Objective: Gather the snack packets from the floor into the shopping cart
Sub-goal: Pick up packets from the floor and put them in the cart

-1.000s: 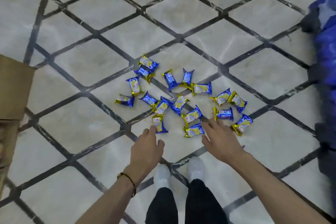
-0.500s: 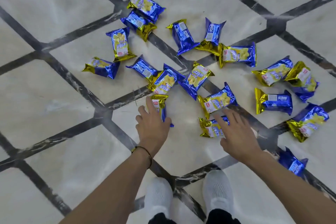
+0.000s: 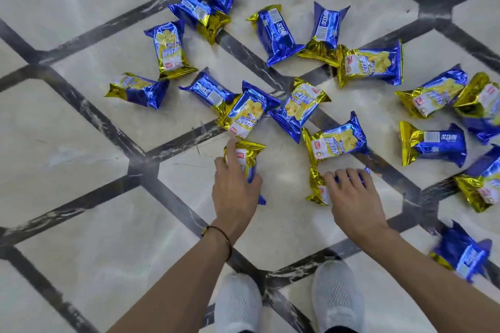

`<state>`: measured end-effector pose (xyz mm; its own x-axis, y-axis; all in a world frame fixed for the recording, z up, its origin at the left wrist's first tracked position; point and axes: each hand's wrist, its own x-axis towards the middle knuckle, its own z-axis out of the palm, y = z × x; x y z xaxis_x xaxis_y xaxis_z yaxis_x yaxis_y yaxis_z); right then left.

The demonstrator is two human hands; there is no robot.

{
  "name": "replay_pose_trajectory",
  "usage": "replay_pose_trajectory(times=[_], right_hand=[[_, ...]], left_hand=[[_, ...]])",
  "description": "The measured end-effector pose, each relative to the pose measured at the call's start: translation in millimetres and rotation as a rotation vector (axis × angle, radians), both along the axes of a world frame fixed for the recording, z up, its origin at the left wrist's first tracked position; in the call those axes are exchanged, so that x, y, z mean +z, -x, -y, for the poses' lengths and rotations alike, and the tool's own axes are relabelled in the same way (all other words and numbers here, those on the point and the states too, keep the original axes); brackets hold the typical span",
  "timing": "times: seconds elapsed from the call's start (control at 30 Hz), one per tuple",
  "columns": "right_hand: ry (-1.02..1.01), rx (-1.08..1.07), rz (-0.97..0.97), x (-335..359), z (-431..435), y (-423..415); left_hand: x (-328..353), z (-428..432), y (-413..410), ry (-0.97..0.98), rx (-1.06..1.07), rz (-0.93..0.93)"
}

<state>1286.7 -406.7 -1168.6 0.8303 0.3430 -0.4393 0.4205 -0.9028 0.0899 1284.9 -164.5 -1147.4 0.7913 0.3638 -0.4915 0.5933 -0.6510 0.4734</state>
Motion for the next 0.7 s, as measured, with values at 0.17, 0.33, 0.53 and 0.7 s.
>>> replay_pose_trajectory(times=[0.17, 0.33, 0.53, 0.7], right_hand=[[-0.059, -0.179, -0.043, 48, -2, 6], [-0.194, -0.309, 0.062, 150, -18, -14], [-0.329, -0.395, 0.247, 307, -38, -72], [-0.422, -0.46, 0.407, 469, -53, -125]], left_hand=[[48, 0, 8, 0.003, -0.014, -0.024], [135, 14, -4, 0.048, 0.026, 0.039], [289, 21, -50, 0.051, -0.004, 0.174], [448, 19, -101, -0.024, 0.0, 0.363]])
